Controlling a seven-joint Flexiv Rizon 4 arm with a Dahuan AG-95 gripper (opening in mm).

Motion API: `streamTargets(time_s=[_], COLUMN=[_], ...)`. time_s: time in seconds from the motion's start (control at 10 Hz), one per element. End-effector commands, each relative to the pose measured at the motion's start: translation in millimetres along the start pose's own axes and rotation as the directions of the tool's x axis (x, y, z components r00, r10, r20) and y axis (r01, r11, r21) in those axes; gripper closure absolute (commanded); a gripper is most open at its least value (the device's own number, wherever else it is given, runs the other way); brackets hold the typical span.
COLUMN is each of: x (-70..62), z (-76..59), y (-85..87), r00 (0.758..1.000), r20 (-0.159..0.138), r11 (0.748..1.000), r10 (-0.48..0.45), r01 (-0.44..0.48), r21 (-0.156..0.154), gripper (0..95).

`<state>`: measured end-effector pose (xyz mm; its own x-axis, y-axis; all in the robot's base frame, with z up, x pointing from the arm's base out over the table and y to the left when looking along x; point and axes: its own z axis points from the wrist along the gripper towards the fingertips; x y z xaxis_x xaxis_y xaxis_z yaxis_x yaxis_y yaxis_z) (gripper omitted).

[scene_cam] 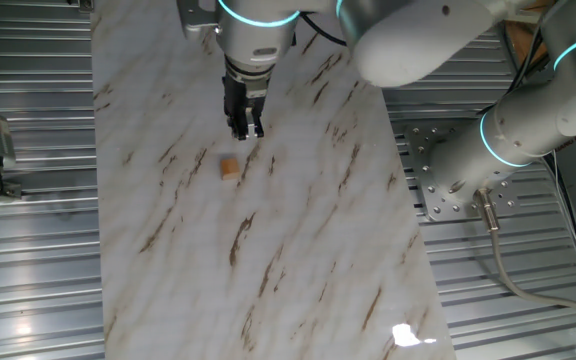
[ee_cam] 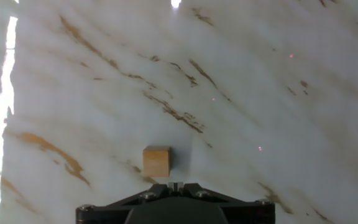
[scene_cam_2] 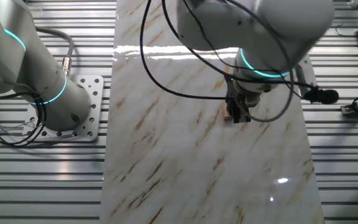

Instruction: Use the gripper to push the small block from left to right

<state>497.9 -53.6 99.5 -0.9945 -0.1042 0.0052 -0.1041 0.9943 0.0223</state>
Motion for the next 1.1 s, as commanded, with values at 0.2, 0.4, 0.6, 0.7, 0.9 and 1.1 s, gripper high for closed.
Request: streamTargets(time_s=[0.2, 0.4, 0.6, 0.7, 0.9, 1.1], x=[0.3, 0.3, 0.3, 0.3, 0.3, 0.3], z=[-0.9, -0.9, -0.9, -0.9, -0.9, -0.9], y=[-0.4, -0.4, -0.4, -0.4, -0.4, -0.4], r00=[0.998, 0.995, 0.995, 0.996, 0.997, 0.998], r20=[0.017, 0.032, 0.034, 0.033, 0.024, 0.021], r11=[0.997, 0.995, 0.995, 0.995, 0.996, 0.997], r10=[0.068, 0.092, 0.09, 0.087, 0.079, 0.065], r01=[-0.069, -0.093, -0.091, -0.088, -0.08, -0.065], r21=[0.017, 0.03, 0.036, 0.036, 0.035, 0.042], gripper=[95.0, 95.0, 95.0, 95.0, 95.0, 95.0])
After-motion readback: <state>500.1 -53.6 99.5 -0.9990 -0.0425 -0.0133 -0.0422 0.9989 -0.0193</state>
